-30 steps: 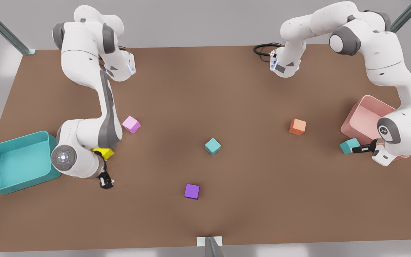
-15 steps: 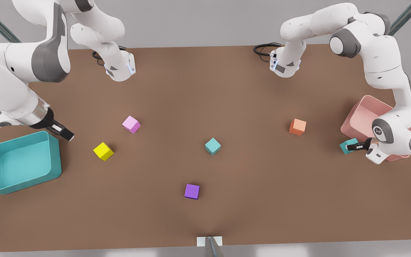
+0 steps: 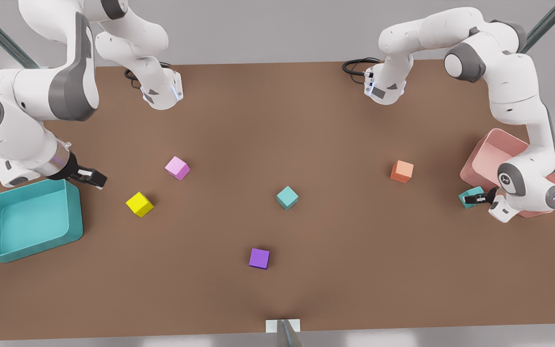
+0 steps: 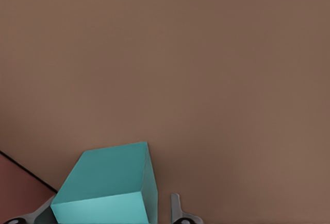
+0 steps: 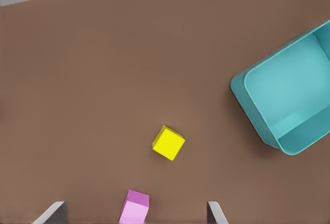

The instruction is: Stack the two blue cubes on top of each other

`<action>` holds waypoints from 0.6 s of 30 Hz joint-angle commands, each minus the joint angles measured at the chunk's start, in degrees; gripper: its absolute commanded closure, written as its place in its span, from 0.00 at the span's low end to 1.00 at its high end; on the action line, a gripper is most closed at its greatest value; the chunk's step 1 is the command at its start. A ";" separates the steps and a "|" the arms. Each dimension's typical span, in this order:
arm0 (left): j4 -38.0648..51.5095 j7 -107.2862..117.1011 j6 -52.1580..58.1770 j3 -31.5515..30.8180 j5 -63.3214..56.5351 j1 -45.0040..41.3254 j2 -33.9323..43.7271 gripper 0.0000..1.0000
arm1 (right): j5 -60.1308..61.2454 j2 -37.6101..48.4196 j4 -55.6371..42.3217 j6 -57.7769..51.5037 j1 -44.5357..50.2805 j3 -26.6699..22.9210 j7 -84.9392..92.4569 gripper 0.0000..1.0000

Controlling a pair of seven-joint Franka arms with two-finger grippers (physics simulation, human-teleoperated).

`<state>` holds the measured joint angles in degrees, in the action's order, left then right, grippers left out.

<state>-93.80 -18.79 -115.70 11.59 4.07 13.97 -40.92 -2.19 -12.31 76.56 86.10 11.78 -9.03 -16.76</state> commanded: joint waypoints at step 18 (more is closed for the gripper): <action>7.85 65.96 9.36 -24.16 -0.38 -33.30 9.37 0.32 | -2.91 1.58 0.69 1.80 -0.27 0.06 15.35 0.00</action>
<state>-86.30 -2.23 -109.37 -9.11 3.79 -18.89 -31.40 -4.60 -11.11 76.98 87.52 11.54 -8.93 -7.30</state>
